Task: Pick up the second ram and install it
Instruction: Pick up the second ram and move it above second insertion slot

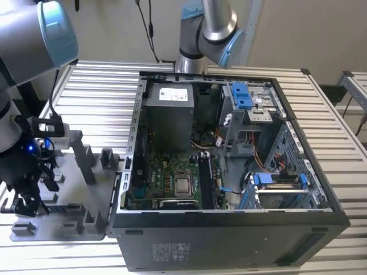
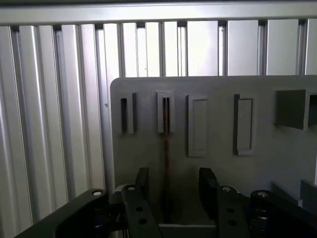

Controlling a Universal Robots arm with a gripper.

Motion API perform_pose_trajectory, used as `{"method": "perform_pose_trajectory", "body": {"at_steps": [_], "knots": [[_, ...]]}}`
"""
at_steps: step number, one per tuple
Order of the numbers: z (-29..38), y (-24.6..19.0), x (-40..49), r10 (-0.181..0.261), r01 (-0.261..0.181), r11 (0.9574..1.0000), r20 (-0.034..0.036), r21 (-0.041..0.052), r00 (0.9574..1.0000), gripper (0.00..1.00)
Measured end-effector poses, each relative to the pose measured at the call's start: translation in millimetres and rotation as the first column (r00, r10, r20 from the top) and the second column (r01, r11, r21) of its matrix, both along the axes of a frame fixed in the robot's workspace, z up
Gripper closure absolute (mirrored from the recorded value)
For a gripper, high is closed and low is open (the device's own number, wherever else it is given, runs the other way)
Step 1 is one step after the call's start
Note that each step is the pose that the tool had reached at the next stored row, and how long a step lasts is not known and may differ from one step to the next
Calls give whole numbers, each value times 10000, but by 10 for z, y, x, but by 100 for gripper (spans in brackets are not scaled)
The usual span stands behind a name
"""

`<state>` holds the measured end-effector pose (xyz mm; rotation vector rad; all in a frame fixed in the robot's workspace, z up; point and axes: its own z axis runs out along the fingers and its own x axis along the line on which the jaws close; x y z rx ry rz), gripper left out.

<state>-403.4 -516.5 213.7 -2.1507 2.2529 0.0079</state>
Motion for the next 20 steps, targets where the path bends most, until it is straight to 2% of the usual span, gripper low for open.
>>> {"method": "perform_pose_trajectory", "body": {"at_steps": [13, 20], "knots": [[-128, -24, -38, 18, -18, 10000, 2, -4, 10000, 46], [-170, -25, -43, 21, -21, 10000, 2, -6, 10000, 46]]}}
